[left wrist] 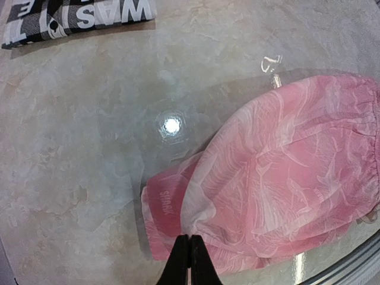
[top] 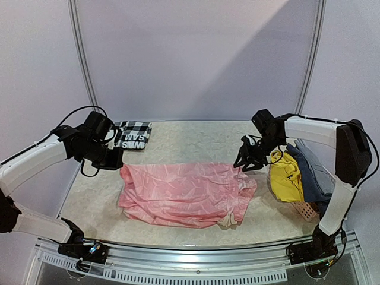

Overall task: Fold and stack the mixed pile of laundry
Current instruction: Pick up the crumpled shorts from the center of the board.

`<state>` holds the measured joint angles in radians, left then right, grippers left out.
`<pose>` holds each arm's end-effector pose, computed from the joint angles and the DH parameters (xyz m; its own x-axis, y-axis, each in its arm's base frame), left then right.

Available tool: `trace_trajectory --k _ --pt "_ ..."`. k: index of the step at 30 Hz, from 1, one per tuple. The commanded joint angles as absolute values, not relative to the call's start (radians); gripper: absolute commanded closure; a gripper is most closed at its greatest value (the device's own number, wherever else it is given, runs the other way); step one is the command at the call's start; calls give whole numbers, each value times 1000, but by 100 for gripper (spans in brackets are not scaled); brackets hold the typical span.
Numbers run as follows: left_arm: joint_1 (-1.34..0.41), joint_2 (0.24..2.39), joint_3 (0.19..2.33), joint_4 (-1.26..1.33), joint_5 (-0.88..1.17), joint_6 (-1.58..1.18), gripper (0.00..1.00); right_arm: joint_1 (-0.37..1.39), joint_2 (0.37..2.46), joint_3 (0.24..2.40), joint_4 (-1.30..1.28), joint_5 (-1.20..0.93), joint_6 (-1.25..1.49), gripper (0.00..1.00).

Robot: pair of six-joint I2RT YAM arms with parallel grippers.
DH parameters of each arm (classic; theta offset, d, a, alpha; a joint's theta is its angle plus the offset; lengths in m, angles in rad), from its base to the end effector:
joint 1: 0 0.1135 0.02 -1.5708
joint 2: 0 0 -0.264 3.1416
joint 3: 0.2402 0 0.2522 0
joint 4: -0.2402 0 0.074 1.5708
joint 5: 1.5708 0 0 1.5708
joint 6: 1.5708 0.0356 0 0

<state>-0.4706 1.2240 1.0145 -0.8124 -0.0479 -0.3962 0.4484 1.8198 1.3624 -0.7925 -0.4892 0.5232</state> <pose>0.2142 -0.1071 0.2761 -0.8677 0.0089 -0.4971 0.1039 0.9810 -0.1637 0.3213 0.1731 0.2150 -0.9987 0.0090 -0.0504 -0.0199 0.8389 0.5439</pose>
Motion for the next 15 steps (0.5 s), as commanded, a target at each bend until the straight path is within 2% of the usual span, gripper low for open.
trace_trajectory --k 1,15 --pt "-456 1212 996 -800 -37 -388 100 449 1793 1322 -725 -506 542 56" --pt "-456 1195 986 -802 -40 -396 100 449 1868 1312 -695 -522 546 58"
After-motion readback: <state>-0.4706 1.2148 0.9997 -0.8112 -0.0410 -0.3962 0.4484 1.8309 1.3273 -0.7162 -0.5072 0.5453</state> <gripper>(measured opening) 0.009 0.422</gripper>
